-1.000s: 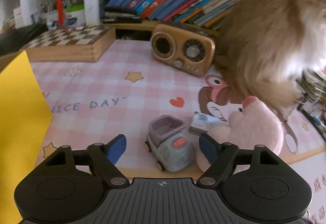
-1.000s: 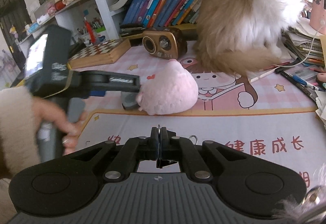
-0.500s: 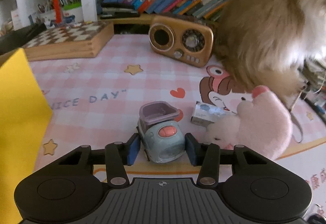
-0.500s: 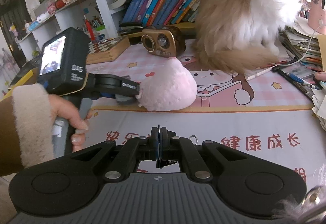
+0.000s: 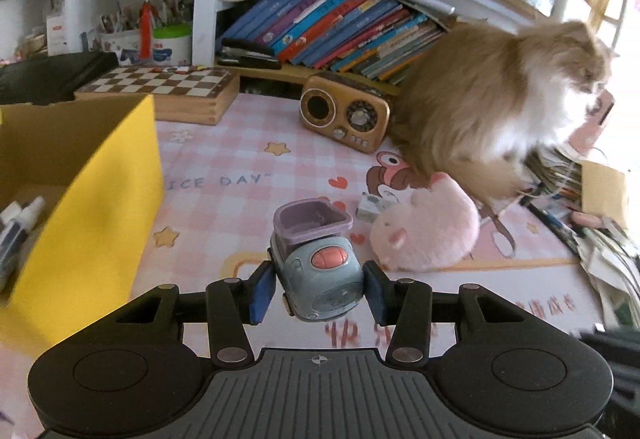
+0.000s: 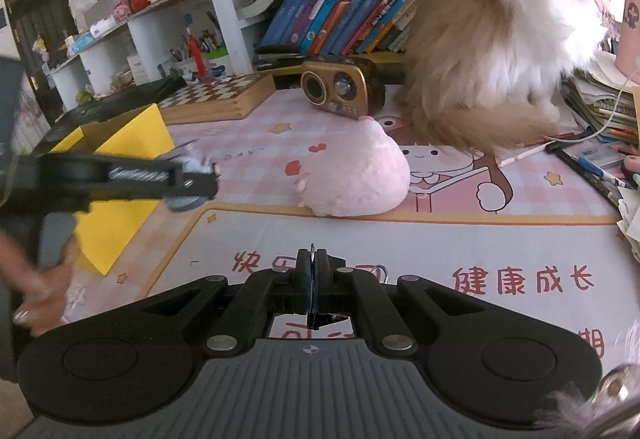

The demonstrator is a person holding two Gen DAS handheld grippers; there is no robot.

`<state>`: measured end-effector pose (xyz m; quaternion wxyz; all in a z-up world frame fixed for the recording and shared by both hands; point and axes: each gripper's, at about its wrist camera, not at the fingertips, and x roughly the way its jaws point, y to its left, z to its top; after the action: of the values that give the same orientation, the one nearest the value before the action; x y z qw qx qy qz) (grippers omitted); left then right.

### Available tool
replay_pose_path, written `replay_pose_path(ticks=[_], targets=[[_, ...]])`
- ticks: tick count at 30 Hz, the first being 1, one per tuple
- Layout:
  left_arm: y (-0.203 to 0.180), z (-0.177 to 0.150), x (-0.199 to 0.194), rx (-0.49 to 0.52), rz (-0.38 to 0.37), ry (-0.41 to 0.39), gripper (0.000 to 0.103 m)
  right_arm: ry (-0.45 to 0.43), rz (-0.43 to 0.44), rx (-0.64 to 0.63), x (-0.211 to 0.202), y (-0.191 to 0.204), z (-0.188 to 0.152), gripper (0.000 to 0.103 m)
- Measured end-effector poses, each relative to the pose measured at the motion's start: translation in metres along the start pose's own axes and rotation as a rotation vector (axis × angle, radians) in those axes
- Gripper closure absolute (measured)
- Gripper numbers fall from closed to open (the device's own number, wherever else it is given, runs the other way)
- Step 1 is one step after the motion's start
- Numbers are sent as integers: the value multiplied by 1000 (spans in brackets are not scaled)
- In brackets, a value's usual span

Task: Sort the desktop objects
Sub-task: 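Grasp the grey-blue toy car with the left gripper while the right holds the clip, then carry the toy car and binder clip with both grippers toward the yellow box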

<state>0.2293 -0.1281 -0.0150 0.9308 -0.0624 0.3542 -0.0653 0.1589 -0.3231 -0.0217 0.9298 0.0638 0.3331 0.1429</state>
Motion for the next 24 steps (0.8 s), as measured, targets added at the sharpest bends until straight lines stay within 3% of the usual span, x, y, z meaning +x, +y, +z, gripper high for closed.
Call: replay_pose_path(ticks=[7, 24], targets=[[13, -23, -43, -11, -28, -28, 57, -12, 11, -26, -18, 20, -6, 101], [56, -59, -98, -4, -80, -29, 57, -22, 12, -56, -39, 92, -23, 101]])
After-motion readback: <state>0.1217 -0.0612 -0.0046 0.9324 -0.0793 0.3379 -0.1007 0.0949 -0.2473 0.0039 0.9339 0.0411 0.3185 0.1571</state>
